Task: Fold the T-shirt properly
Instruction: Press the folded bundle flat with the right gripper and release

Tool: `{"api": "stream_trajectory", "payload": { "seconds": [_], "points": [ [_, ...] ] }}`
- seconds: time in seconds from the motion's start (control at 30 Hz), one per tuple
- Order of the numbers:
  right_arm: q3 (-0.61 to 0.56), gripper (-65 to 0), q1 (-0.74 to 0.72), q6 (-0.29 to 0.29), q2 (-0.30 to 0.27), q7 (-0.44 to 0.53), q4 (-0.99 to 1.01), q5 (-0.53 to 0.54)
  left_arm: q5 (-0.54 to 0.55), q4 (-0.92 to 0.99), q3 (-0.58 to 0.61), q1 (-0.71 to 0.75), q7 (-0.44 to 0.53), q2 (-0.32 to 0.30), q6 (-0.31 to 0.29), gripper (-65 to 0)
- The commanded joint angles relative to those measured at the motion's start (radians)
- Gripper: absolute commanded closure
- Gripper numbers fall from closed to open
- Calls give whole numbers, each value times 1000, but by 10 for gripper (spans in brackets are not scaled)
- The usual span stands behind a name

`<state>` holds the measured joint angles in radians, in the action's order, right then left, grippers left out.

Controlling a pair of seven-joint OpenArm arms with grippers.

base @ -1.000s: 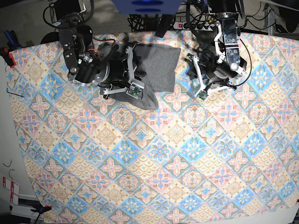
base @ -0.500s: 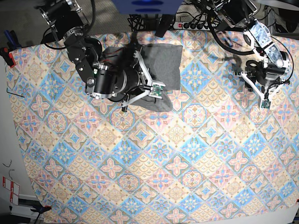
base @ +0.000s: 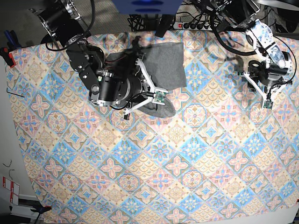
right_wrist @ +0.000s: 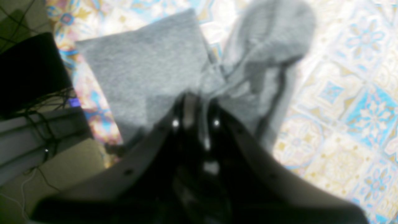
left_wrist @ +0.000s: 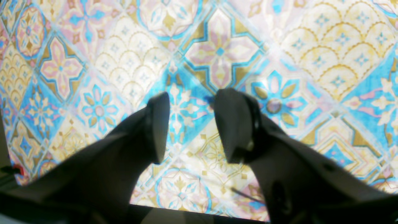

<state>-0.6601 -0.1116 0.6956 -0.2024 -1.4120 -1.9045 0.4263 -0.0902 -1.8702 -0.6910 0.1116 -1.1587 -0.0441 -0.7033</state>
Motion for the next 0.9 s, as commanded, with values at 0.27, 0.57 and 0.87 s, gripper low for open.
{"api": "stream_trajectory", "payload": {
  "seconds": [0.27,0.57,0.87],
  "points": [
    [27,-60,-24,3,5,16,-22,107,7,-15,3,-10,15,-4,5,-277],
    [63,-208,-33,3,-1,16,-23,147,0,-12,3,-31,16,-4,5,-278],
    [125,-220,-44,3,1,16,-22,139,2,36,32,-31,18,-6,5,-275]
  ]
}}
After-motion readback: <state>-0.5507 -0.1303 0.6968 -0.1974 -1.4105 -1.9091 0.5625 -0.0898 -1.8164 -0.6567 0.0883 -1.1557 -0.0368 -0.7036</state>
